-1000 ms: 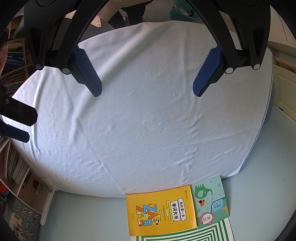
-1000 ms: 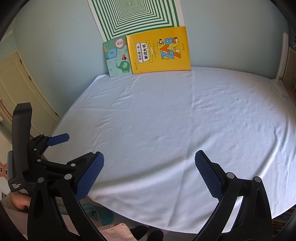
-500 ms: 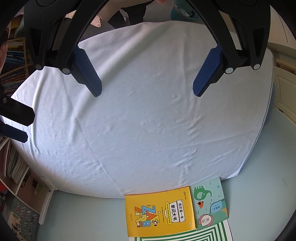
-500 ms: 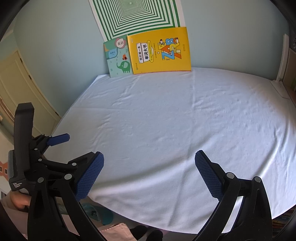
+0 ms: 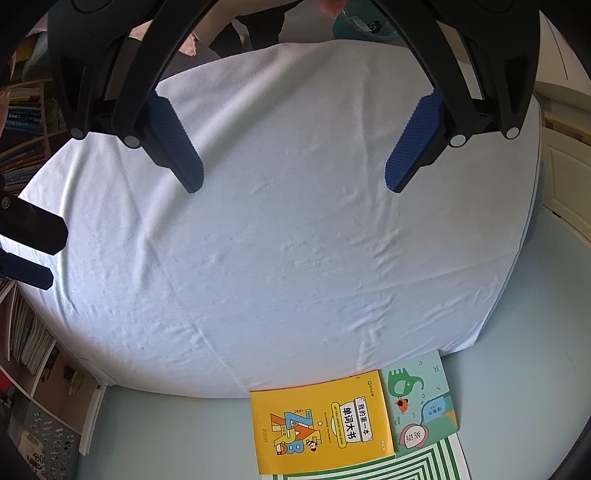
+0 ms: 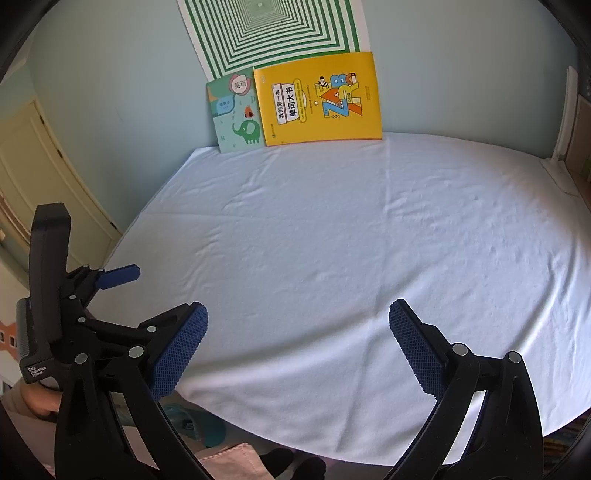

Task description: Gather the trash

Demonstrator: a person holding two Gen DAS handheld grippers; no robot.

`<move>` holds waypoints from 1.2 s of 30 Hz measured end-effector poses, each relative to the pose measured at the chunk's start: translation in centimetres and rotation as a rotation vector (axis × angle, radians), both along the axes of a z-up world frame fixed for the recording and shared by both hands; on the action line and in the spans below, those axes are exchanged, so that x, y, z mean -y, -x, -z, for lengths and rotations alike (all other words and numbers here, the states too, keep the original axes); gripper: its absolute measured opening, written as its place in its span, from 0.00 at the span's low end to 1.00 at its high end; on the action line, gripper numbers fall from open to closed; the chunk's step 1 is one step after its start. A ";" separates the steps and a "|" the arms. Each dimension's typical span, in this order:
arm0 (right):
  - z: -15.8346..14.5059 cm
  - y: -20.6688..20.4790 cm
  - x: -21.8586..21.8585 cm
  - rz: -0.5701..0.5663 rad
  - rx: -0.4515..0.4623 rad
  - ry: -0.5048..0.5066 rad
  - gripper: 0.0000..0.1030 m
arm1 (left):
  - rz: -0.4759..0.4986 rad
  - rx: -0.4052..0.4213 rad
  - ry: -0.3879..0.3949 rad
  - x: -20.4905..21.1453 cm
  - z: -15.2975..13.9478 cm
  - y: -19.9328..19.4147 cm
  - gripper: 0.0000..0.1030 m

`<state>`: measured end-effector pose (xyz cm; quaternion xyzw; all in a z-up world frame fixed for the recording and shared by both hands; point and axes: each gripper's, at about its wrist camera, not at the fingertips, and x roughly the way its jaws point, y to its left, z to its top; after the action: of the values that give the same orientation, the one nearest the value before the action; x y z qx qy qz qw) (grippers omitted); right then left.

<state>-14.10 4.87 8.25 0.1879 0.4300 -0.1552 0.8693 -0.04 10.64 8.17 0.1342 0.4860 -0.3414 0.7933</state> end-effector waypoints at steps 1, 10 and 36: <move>0.0 0.0 0.0 0.000 0.000 0.000 0.94 | -0.001 -0.003 0.003 0.0 0.0 0.0 0.94; 0.2 0.0 0.1 -0.002 -0.003 -0.003 0.94 | -0.012 -0.020 0.021 -0.4 0.1 -0.5 0.94; 0.4 -0.3 0.5 0.012 -0.006 -0.008 0.94 | 0.057 0.042 0.033 0.5 -0.8 -0.1 0.93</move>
<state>-13.84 4.38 7.90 0.1934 0.4321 -0.1591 0.8664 0.03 10.18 8.98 0.1420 0.4594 -0.3691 0.7953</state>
